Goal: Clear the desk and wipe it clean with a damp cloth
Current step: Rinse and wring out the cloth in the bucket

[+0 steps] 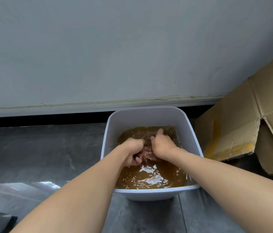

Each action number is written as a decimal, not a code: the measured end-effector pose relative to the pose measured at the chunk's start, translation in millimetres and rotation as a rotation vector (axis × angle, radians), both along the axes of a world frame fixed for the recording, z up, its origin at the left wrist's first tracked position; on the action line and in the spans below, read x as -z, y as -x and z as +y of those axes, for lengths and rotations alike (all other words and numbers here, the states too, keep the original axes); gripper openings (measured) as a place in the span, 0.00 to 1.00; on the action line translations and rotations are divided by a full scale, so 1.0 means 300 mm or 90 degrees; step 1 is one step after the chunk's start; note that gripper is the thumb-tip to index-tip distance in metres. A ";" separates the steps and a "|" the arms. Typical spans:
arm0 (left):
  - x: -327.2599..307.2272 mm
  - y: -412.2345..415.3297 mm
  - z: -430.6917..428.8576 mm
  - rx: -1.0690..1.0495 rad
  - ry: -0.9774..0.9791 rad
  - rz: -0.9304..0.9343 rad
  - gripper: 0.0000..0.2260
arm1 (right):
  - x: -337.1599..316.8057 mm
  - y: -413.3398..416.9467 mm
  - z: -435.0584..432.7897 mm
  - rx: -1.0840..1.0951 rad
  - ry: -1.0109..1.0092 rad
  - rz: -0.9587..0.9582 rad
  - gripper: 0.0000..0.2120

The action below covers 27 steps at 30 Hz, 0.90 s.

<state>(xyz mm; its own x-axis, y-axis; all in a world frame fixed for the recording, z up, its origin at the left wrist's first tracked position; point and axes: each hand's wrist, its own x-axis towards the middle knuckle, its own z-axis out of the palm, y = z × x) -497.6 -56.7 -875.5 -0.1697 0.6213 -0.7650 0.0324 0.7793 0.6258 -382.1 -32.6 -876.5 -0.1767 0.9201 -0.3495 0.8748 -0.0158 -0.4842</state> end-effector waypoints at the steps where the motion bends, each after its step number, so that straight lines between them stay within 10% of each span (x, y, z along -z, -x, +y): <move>1: 0.013 -0.006 0.000 -0.001 -0.027 0.048 0.06 | 0.006 -0.009 -0.007 -0.063 0.009 -0.034 0.19; 6: 0.079 -0.010 0.002 0.181 -0.024 0.357 0.36 | 0.024 -0.007 -0.025 -0.260 0.029 -0.280 0.33; 12: 0.078 0.011 0.016 0.199 -0.034 0.323 0.18 | 0.025 0.014 0.015 -0.122 0.101 -0.112 0.19; 15: 0.078 0.003 0.027 0.124 -0.055 0.232 0.23 | 0.030 0.005 0.024 -0.066 0.179 -0.013 0.36; 22: 0.047 -0.018 0.008 0.061 0.020 0.109 0.29 | 0.060 0.010 0.014 -0.057 0.120 -0.100 0.16; 27: 0.058 -0.022 -0.006 0.179 0.081 0.160 0.15 | 0.045 -0.001 0.009 -0.018 0.139 -0.070 0.10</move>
